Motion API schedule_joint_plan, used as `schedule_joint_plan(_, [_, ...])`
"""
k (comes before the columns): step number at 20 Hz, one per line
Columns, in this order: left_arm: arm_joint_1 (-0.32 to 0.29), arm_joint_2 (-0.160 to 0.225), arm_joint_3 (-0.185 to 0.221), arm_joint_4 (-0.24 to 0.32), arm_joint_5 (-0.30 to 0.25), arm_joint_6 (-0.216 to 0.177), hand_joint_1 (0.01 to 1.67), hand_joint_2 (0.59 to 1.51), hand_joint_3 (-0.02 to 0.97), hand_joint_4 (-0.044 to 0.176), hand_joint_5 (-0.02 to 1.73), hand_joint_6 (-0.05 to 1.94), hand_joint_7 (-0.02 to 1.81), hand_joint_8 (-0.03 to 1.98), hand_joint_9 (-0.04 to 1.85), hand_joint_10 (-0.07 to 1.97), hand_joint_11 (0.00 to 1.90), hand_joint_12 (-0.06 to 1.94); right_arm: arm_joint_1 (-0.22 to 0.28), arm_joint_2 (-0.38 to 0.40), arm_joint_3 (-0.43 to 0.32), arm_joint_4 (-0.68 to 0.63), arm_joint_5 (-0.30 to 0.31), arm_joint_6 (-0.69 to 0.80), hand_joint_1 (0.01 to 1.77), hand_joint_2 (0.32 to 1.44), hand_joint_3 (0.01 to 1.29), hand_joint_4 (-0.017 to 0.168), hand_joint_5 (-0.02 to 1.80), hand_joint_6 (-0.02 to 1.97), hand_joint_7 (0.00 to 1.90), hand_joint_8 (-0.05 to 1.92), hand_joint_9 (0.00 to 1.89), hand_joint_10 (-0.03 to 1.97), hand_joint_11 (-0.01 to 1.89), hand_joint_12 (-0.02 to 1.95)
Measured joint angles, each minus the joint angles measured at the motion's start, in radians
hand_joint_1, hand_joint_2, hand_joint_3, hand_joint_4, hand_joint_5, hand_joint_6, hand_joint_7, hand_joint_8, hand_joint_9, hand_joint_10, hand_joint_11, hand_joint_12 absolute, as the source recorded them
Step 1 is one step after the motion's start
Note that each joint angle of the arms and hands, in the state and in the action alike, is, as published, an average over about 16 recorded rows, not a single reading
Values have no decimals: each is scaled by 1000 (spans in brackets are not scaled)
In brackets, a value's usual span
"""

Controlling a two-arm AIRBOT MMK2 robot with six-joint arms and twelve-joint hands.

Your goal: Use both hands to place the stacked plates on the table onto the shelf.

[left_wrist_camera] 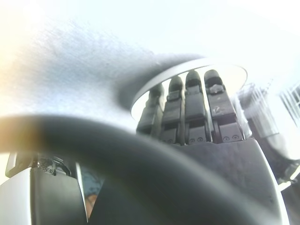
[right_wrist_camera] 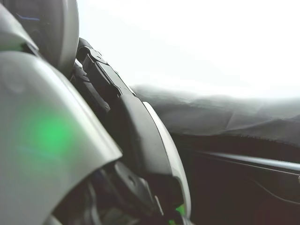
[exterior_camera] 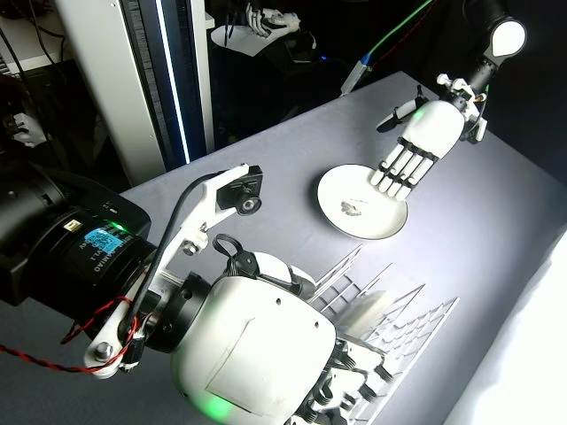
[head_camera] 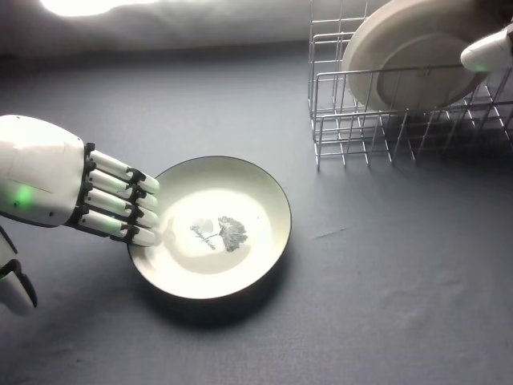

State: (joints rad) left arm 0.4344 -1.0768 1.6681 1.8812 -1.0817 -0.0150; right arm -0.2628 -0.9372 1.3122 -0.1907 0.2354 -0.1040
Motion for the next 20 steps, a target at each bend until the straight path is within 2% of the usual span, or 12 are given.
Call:
schedule_joint_plan(3, [-4, 5, -3, 6, -5, -1, 13, 1019, 10, -2, 4, -5, 13, 10, 17, 15, 14, 7, 25, 0, -20, -45, 10, -3, 1018, 972, 14, -3, 286, 21, 343, -3, 363, 118, 39, 964])
schedule_joint_plan(8, [-4, 9, -6, 14, -11, -1, 14, 1019, 11, -5, 1, -10, 15, 10, 17, 15, 14, 7, 66, -5, -58, -209, 55, -18, 971, 931, 14, -3, 165, 17, 192, 2, 196, 23, 14, 744])
schedule_joint_plan(13, [8, 9, -7, 15, -11, 4, 14, 1022, 11, -6, -3, -20, 17, 10, 16, 15, 14, 7, 82, -21, -93, -464, 149, -57, 945, 905, 14, 0, 92, 17, 97, 2, 104, 23, 19, 546])
schedule_joint_plan(20, [44, 7, -8, 1, -3, 12, 15, 1023, 11, -6, -6, -25, 14, 7, 16, 15, 14, 7, 53, -53, -108, -838, 302, -139, 921, 876, 14, 3, 43, 17, 37, 2, 40, 23, 23, 364])
